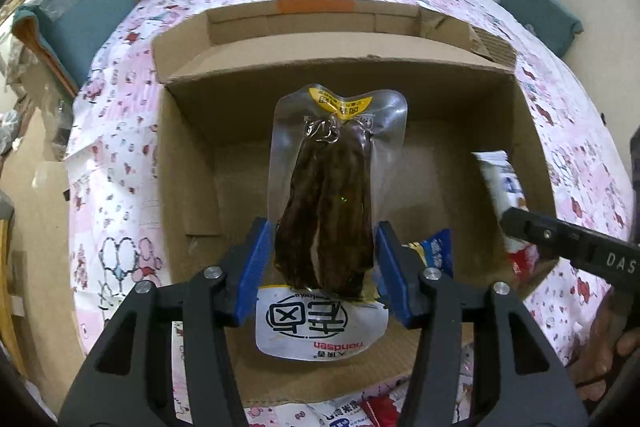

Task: Organize snacks
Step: 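Lower the meat pack into the box with the left gripper while the right drops the rice cake bar, then move both grippers back over the remaining snack pile, then grasp another white FOOD rice cake bar with the left gripper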

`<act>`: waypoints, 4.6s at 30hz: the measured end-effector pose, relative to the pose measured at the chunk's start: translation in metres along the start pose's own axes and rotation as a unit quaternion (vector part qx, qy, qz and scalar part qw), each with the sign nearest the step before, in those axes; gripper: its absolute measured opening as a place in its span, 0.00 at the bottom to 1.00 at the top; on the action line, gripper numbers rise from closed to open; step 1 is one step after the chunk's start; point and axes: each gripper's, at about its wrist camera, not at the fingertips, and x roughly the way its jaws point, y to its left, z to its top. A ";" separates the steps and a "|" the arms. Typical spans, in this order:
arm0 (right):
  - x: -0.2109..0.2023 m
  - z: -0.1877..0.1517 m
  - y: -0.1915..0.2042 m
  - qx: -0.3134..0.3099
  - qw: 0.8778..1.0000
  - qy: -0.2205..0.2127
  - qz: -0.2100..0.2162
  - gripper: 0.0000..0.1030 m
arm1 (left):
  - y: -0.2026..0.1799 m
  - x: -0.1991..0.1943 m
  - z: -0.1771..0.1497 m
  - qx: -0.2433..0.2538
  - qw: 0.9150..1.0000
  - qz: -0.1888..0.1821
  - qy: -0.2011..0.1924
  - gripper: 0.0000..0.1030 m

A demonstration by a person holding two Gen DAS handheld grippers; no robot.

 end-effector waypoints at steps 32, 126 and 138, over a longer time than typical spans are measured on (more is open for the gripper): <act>-0.075 -0.008 0.040 -0.047 0.994 -0.099 -0.001 0.75 | 0.014 -0.072 -0.007 -0.048 0.997 -0.016 -0.067 0.85; 0.055 -0.154 0.025 -0.040 0.970 0.221 -0.090 0.21 | 0.012 -0.003 -0.191 -0.118 0.975 0.017 0.188 0.26; 0.024 -0.163 0.034 -0.051 0.977 0.203 -0.028 0.15 | 0.014 -0.020 -0.188 -0.124 0.978 0.002 0.166 0.26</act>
